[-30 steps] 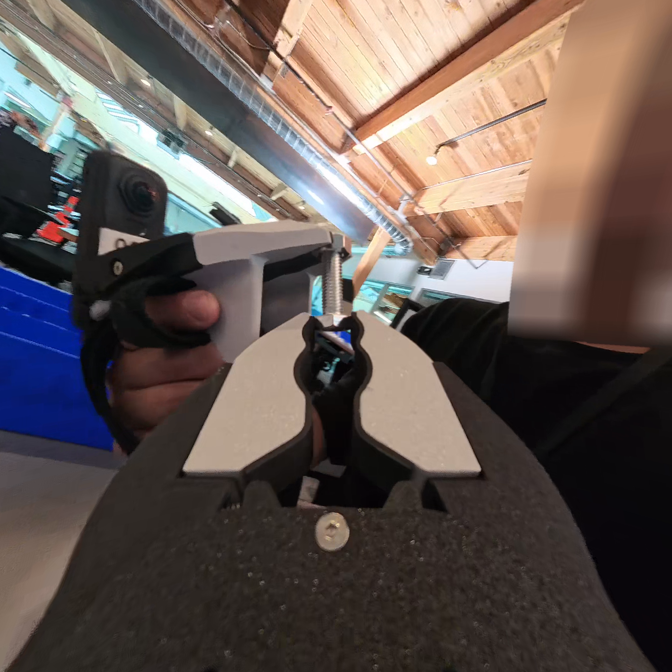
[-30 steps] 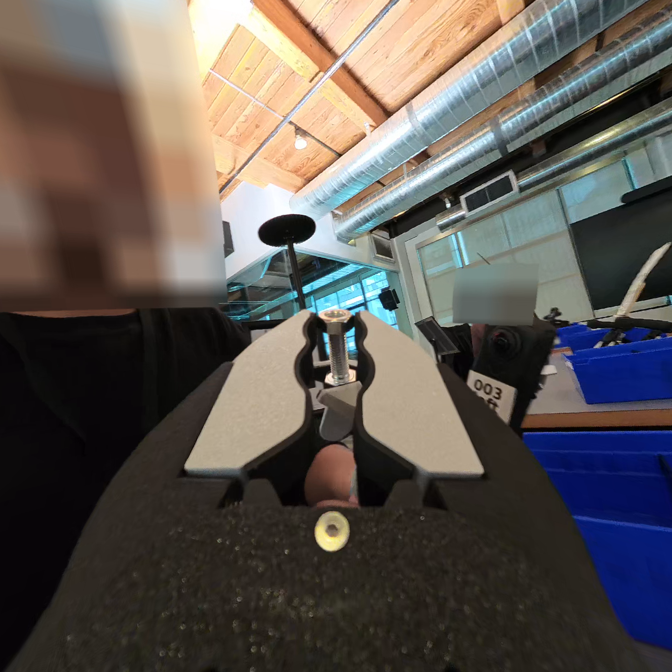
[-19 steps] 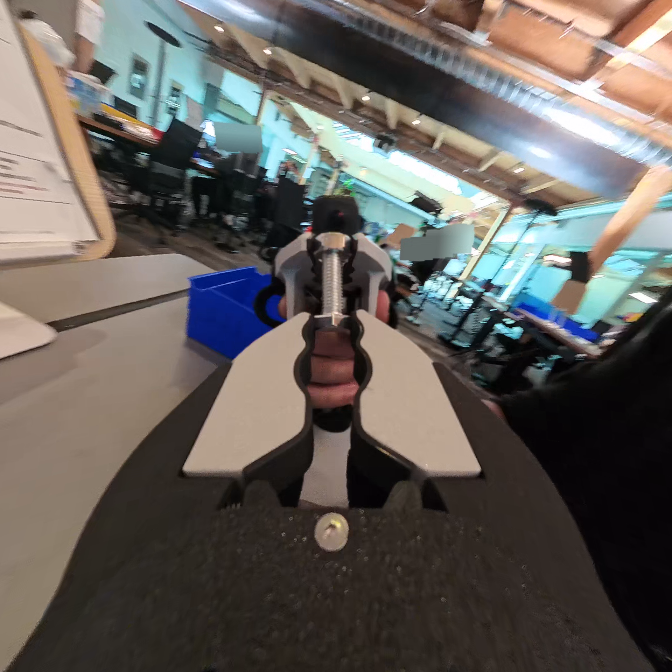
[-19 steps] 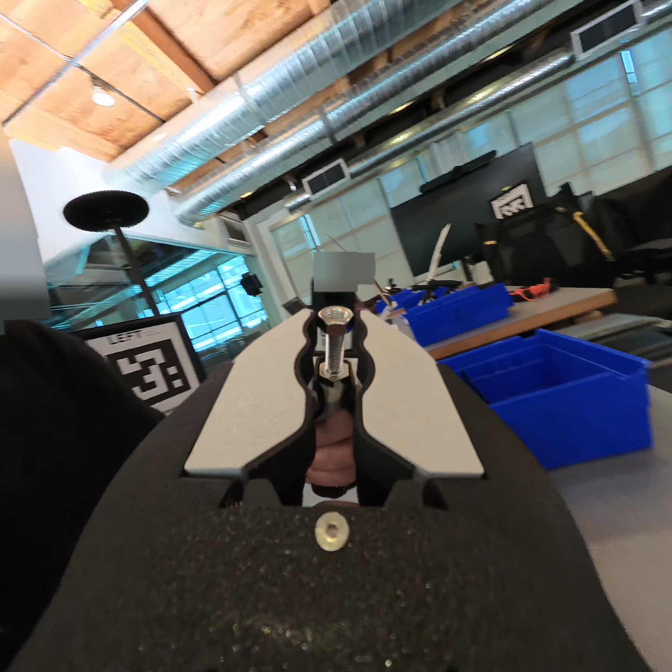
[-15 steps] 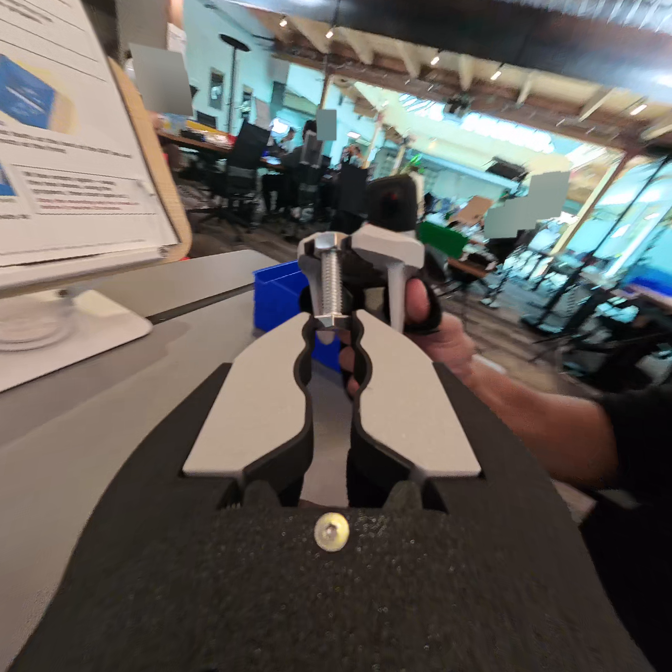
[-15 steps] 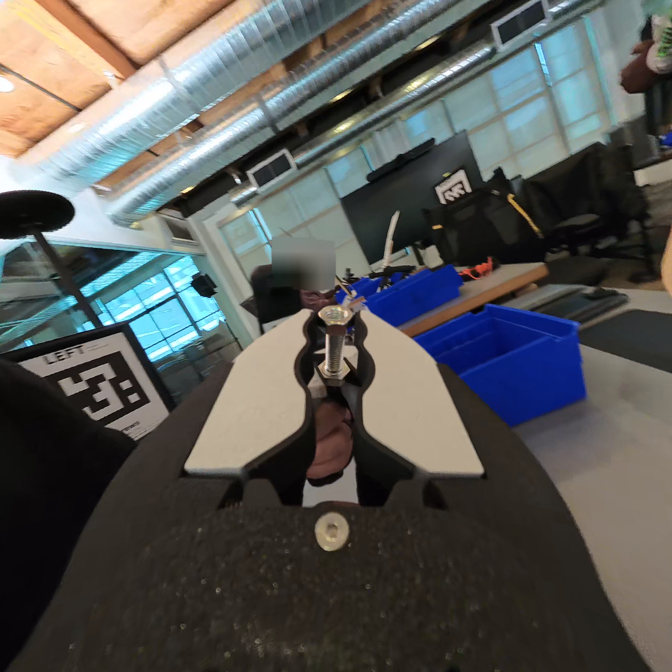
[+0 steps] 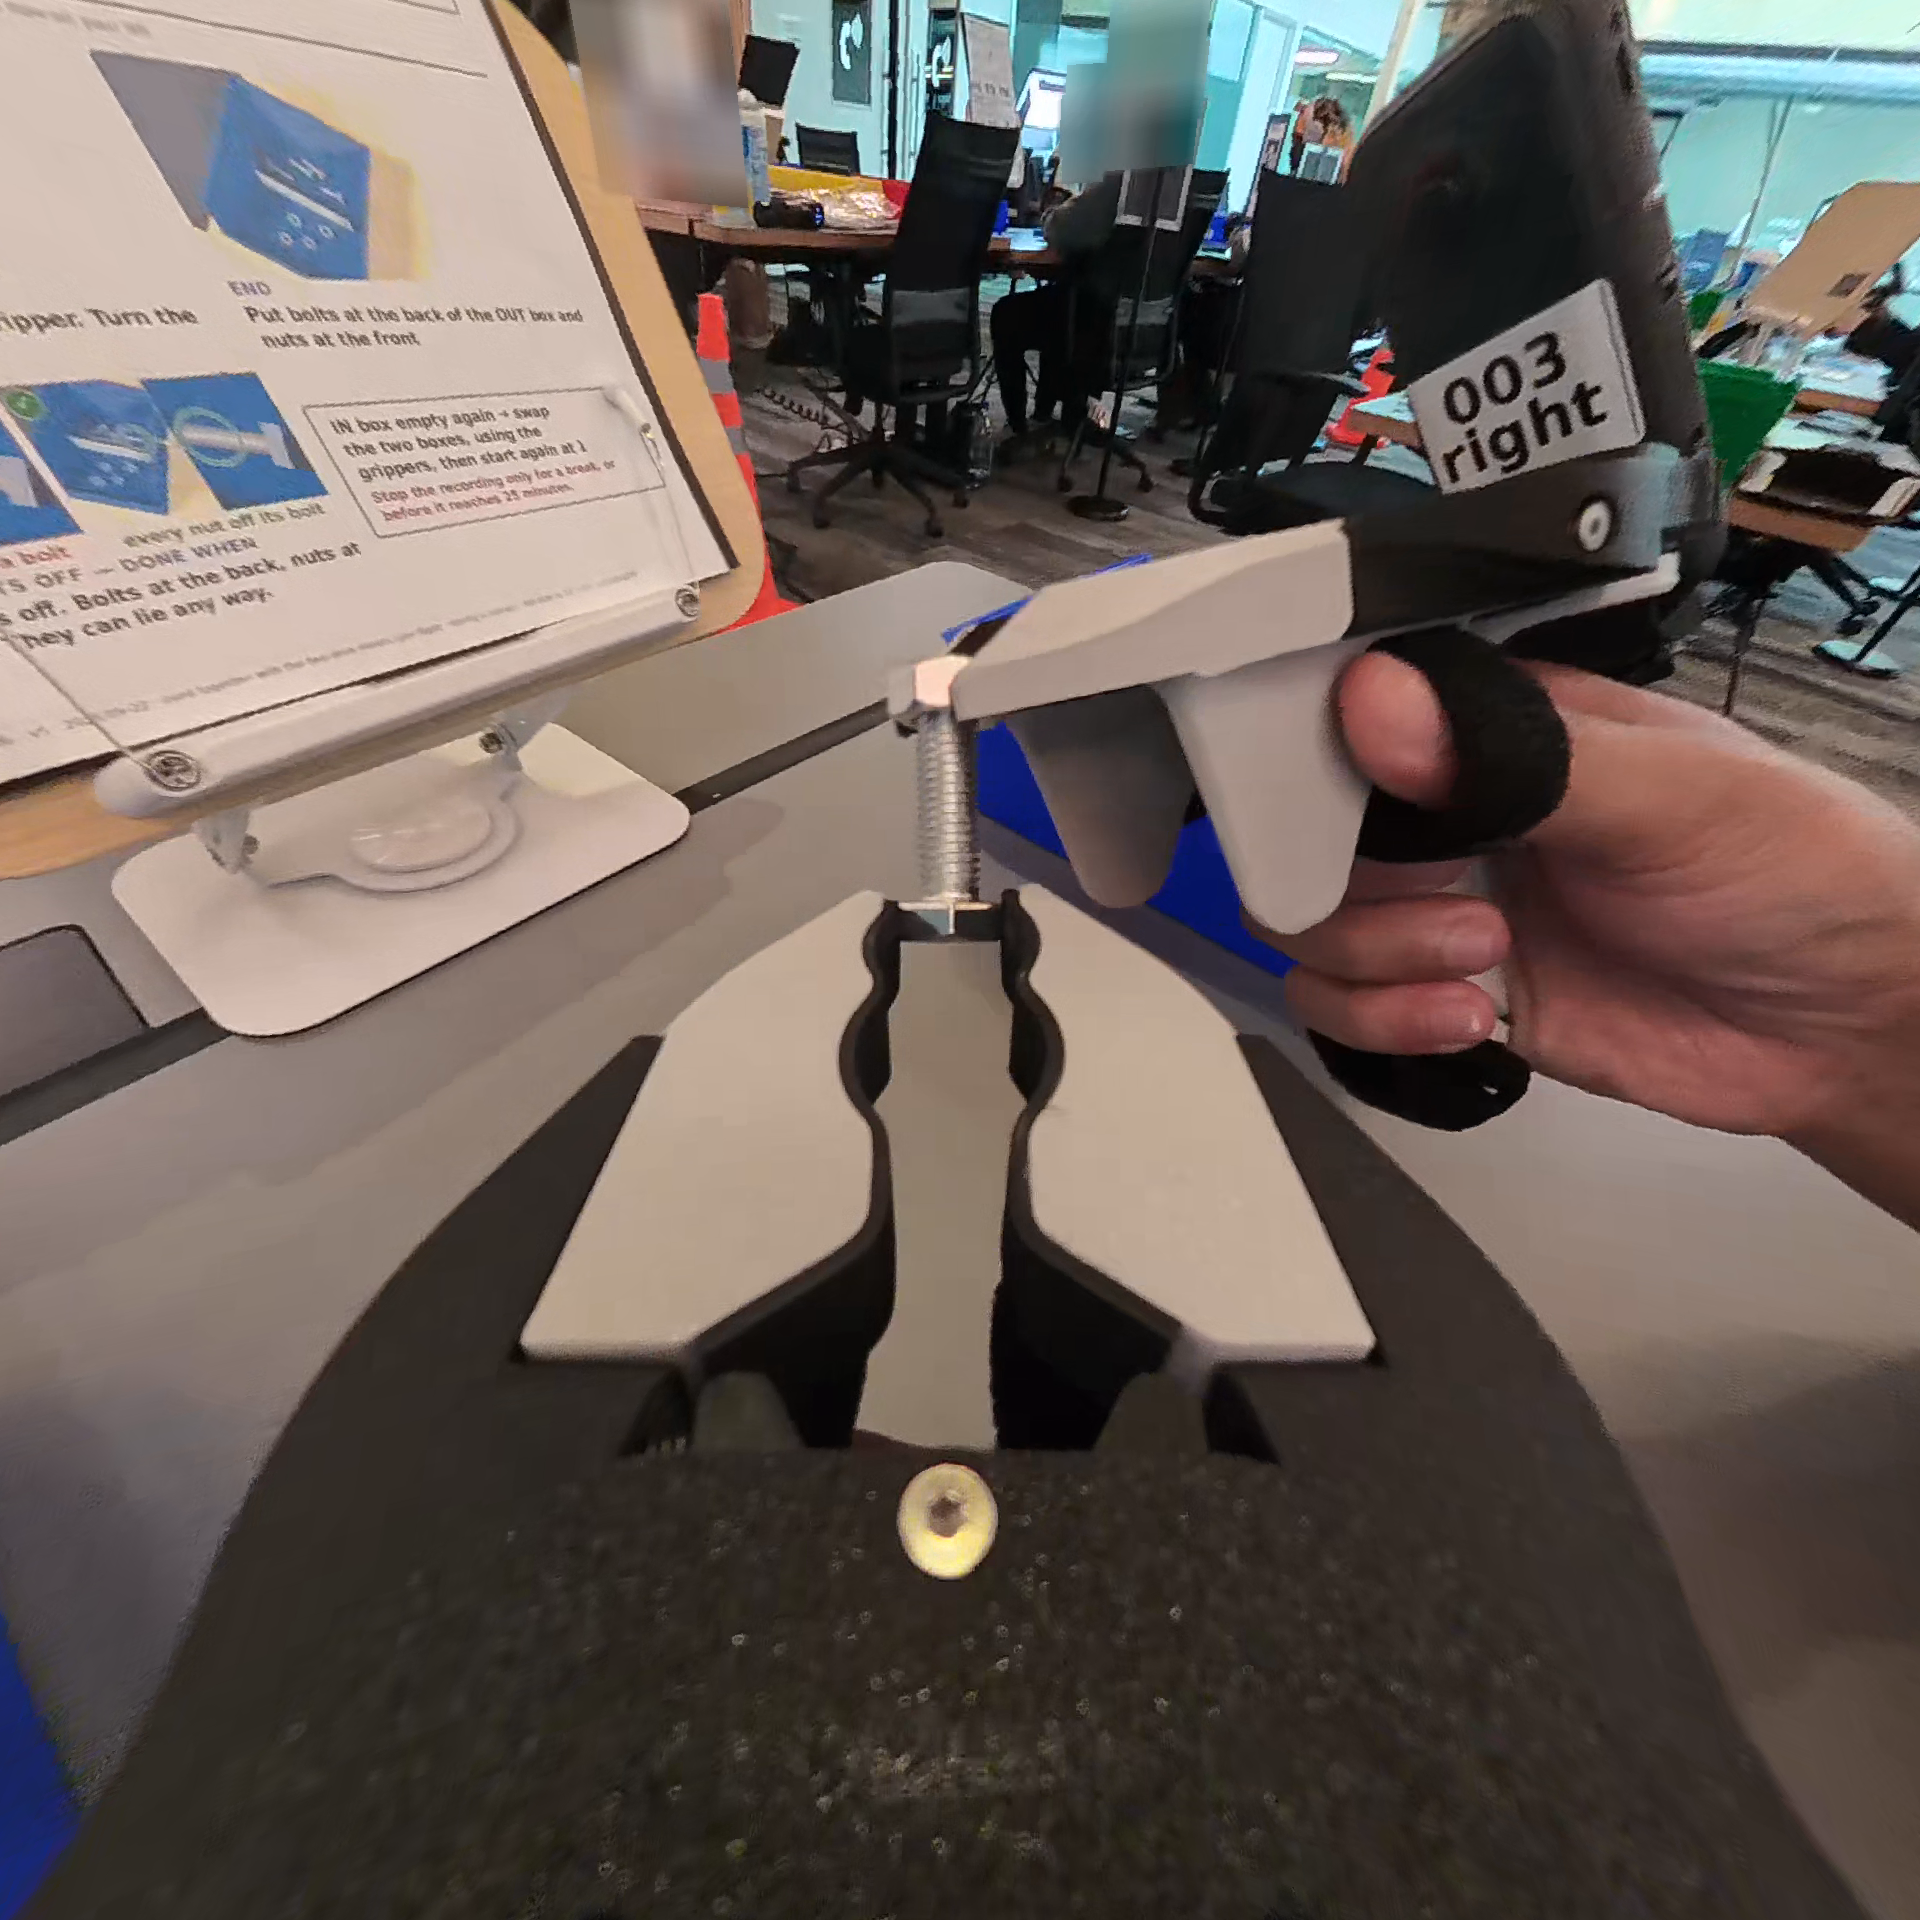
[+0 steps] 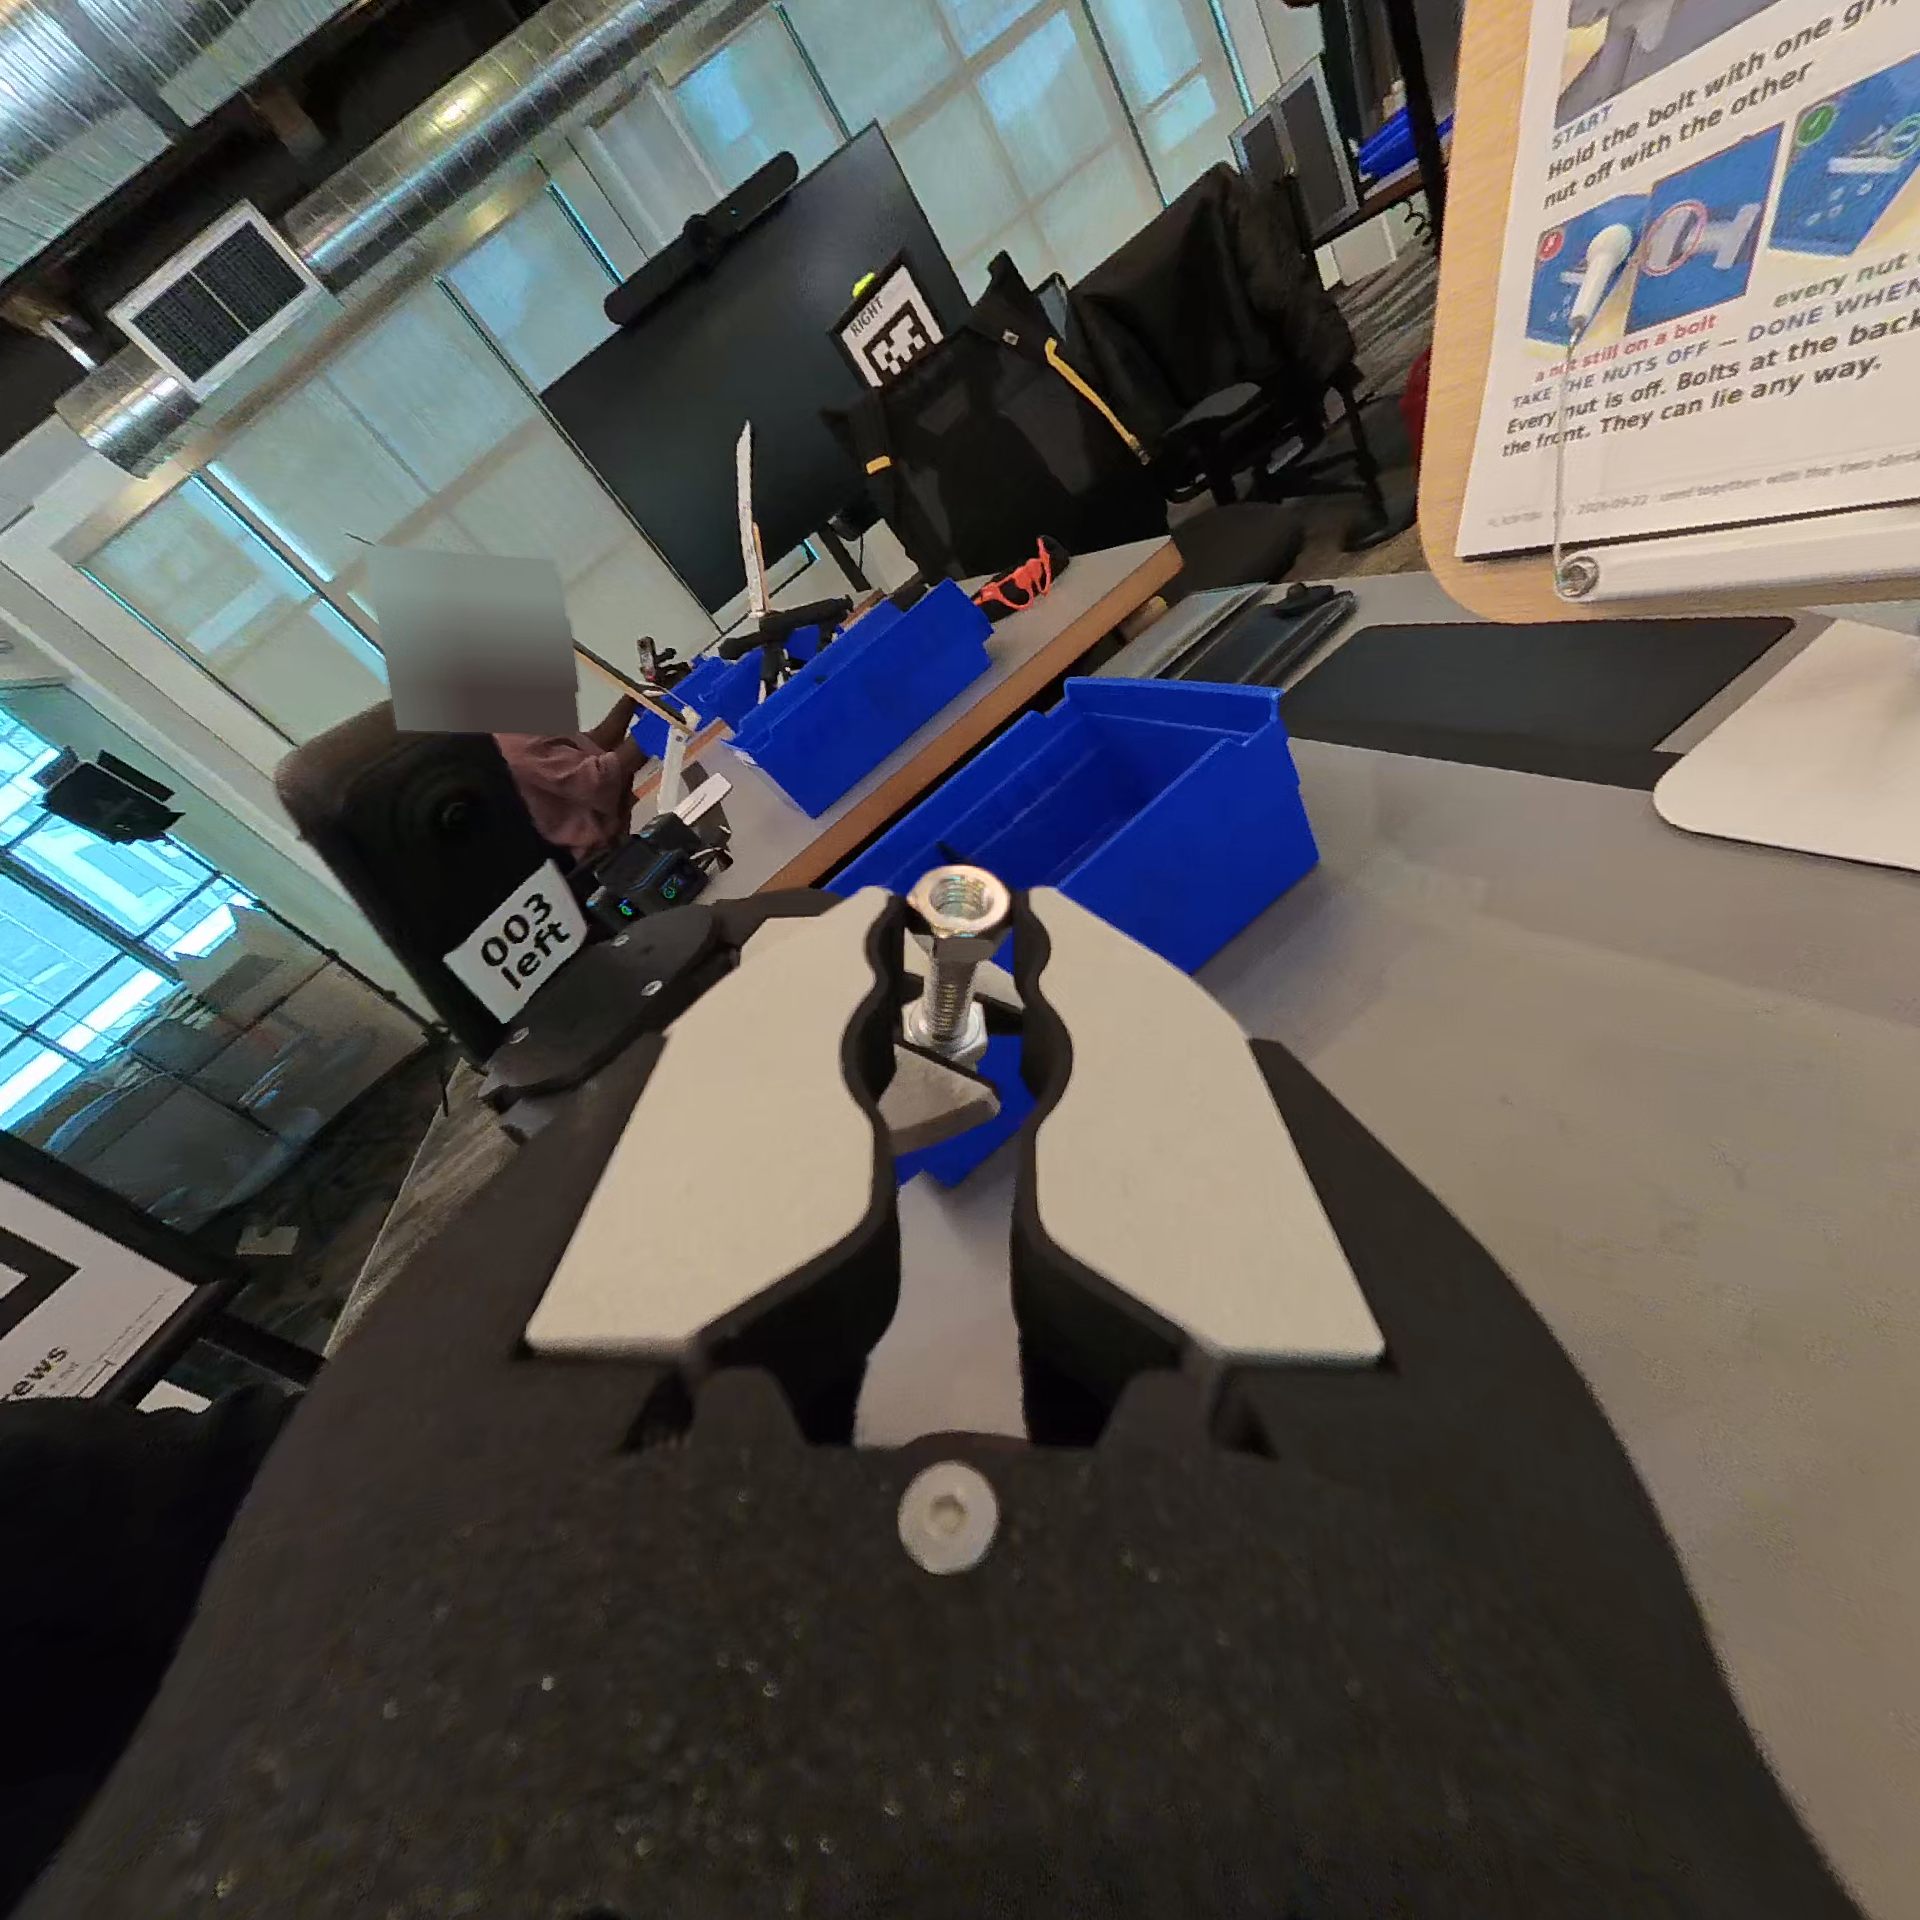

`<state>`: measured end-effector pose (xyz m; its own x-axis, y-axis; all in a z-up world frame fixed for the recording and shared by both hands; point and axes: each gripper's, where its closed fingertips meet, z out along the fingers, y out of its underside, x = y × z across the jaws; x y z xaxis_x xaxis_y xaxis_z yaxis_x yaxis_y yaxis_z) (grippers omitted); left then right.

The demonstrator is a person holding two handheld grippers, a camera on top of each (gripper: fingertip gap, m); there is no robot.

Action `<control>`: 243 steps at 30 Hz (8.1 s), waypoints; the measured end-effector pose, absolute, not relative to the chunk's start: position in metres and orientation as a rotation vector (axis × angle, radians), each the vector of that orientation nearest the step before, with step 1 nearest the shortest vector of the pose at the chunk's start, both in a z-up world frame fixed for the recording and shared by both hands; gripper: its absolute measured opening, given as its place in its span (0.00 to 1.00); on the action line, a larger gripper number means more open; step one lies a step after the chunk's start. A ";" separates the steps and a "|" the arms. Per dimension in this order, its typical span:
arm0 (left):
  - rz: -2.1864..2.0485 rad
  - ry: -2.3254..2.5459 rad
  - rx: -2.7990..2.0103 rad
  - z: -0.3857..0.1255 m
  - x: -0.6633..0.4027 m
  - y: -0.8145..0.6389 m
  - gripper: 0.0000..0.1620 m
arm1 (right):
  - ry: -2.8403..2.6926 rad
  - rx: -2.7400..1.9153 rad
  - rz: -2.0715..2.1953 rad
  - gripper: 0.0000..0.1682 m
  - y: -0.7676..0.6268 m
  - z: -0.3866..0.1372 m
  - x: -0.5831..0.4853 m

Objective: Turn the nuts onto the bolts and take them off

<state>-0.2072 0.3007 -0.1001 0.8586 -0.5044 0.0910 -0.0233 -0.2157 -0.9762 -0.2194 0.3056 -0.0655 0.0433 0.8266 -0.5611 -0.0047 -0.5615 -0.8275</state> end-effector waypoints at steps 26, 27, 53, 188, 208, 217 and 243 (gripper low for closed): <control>-1.100 0.359 -1.461 -0.056 -0.208 0.269 0.11 | -1.003 -1.039 2.015 0.47 0.249 -0.017 -0.204; -1.117 0.360 -1.457 -0.056 -0.208 0.268 0.11 | -0.991 -1.057 2.000 0.47 0.252 -0.019 -0.203; -1.157 0.495 -1.452 -0.054 -0.179 0.254 0.11 | -1.059 -1.011 2.034 0.56 0.225 -0.004 -0.223; -0.967 0.470 -1.773 -0.155 -0.170 0.210 0.32 | -0.969 -2.238 0.552 0.22 0.533 -0.248 0.017; -0.511 0.469 -1.996 -0.116 -0.274 0.181 0.24 | -1.104 -1.400 1.494 0.23 0.202 -0.145 -0.111; 0.207 0.928 -2.527 -0.203 -0.461 0.185 0.27 | -1.074 -1.430 1.552 0.22 0.203 -0.156 -0.101; 0.351 1.278 -2.706 -0.262 -0.504 0.189 0.11 | -1.077 -1.448 1.612 0.21 0.202 -0.161 -0.104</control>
